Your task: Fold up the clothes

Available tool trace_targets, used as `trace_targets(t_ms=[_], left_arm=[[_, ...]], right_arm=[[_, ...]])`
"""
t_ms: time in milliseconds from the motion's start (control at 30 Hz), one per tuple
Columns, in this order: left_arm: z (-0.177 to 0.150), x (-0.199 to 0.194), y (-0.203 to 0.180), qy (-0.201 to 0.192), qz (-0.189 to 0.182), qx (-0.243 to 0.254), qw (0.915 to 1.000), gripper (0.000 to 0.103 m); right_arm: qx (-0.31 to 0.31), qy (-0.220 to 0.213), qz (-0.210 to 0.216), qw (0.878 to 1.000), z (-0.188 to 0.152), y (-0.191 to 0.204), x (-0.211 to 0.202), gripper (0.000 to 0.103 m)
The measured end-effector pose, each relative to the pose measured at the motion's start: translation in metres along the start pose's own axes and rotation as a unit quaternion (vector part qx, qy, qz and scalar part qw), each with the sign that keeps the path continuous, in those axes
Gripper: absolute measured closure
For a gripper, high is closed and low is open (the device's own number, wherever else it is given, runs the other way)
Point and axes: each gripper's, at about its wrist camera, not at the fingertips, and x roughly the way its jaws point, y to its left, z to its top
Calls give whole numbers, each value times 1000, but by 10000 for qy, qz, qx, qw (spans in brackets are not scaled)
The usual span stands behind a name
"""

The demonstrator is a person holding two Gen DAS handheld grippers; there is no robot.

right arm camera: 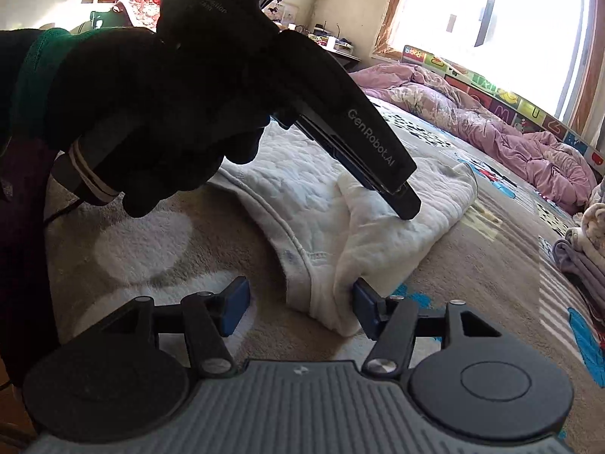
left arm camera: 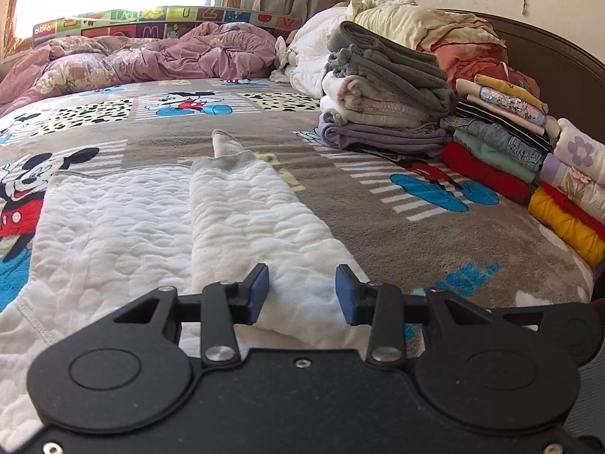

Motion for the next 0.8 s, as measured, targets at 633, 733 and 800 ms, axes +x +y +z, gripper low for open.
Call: trace_targets(t_ms=[633, 733, 800], left_arm=[[-22, 16, -13, 548, -115, 644, 9964, 66], [-22, 16, -12, 516, -135, 563, 9970, 65], [-20, 13, -3, 471, -335, 217, 9981, 66]], right_arm=[[55, -89, -160, 9998, -8, 12, -7, 41], [206, -115, -232, 9995, -8, 12, -17, 42], [206, -100, -422, 9988, -8, 14, -26, 43]])
